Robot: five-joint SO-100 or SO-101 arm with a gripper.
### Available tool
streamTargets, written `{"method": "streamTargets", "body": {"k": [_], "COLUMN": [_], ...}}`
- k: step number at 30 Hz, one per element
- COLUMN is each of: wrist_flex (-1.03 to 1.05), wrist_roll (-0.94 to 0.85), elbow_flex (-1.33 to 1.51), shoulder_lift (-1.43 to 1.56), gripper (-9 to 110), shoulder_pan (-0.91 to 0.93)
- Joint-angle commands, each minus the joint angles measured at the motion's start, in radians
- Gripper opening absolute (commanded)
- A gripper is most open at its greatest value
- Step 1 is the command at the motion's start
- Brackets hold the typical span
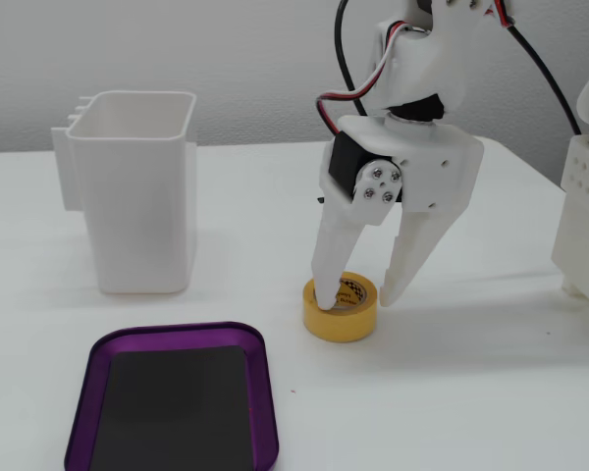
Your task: Pick up the yellow tape and place it in the box.
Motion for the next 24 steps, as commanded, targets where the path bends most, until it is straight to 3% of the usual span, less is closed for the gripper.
{"method": "streamTargets", "body": {"k": [1,24], "wrist_flex": [0.028,0.117], "wrist_roll": [-0.003,-0.025], "elbow_flex": [-0.006,0.052], "shoulder_lift": [0.014,0.275], "gripper": [13,13], "shoulder_pan": [0.009,0.012]}}
